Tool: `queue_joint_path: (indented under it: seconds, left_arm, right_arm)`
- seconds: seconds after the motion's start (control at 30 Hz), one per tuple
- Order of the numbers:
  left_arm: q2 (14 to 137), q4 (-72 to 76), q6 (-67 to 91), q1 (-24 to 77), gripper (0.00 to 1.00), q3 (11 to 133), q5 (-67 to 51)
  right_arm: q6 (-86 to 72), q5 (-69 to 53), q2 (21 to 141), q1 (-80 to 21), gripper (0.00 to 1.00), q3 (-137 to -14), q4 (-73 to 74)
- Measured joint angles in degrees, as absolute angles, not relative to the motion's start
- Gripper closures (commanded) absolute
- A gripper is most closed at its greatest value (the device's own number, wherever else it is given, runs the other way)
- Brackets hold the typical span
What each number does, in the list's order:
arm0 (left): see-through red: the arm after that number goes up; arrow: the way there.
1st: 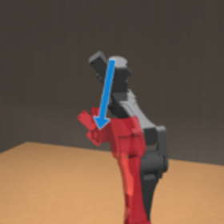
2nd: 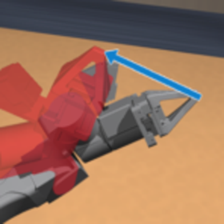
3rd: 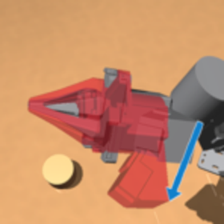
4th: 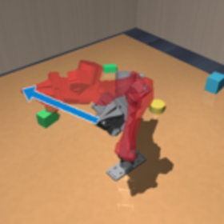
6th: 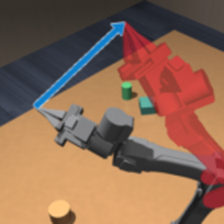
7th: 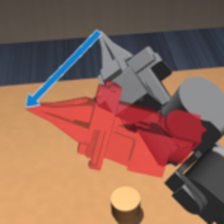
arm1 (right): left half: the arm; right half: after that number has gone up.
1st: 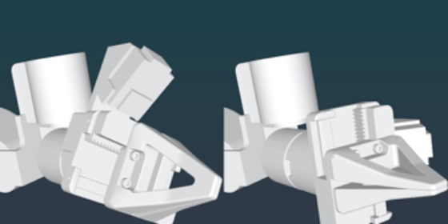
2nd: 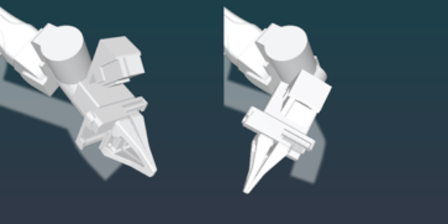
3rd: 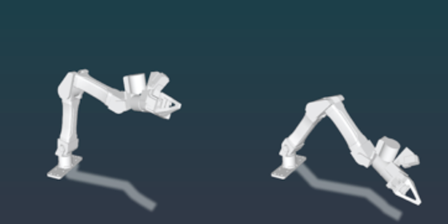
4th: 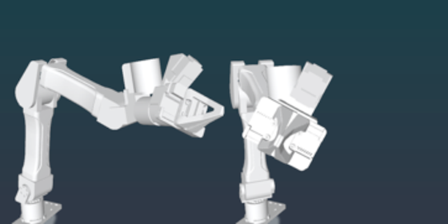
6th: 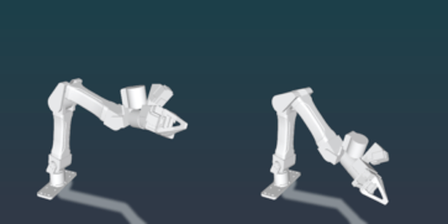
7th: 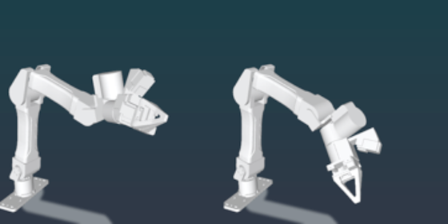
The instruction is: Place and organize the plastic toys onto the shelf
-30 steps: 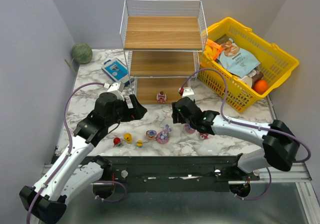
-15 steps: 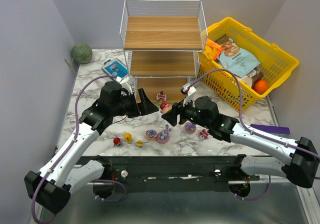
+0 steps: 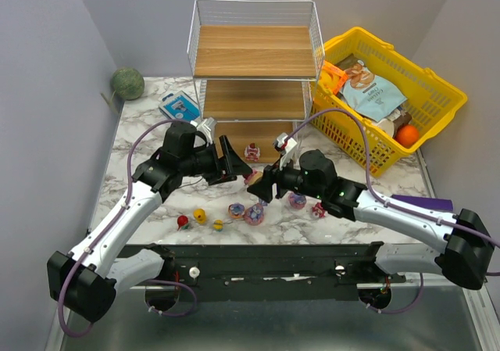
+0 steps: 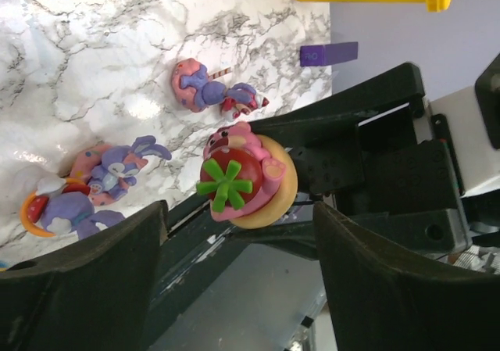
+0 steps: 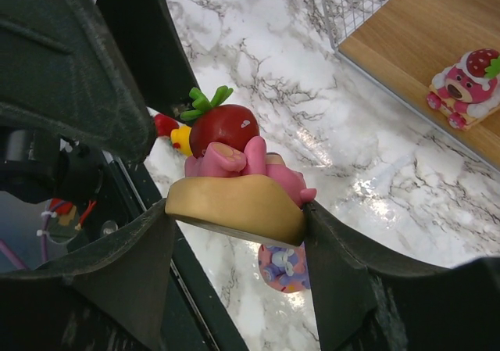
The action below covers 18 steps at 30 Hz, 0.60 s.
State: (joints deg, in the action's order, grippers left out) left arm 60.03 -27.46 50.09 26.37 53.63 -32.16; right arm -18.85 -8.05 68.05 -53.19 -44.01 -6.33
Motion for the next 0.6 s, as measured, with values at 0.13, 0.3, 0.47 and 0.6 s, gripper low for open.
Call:
queue_joint_path:
  seconds: [0.13, 0.3, 0.47, 0.6]
  left_arm:
    - [60.07, -25.69, 52.25, 25.85, 0.25, 52.51, -32.16]
    - [60.84, -24.05, 53.71, 25.65, 0.31, 51.03, -32.4]
    - [61.1, -22.63, 54.37, 25.56, 0.39, 50.74, -32.97]
    - [61.12, -21.45, 54.54, 25.56, 0.49, 50.74, -33.47]
  right_arm:
    - [-18.94, -9.52, 68.38, -53.19, 0.69, -44.01, -6.98]
    - [-19.03, -10.79, 68.47, -53.21, 0.69, -44.01, -8.03]
    - [-19.4, -11.53, 68.75, -53.23, 0.69, -43.99, -8.19]
    - [-19.44, -11.75, 68.75, -53.28, 0.69, -43.97, -8.54]
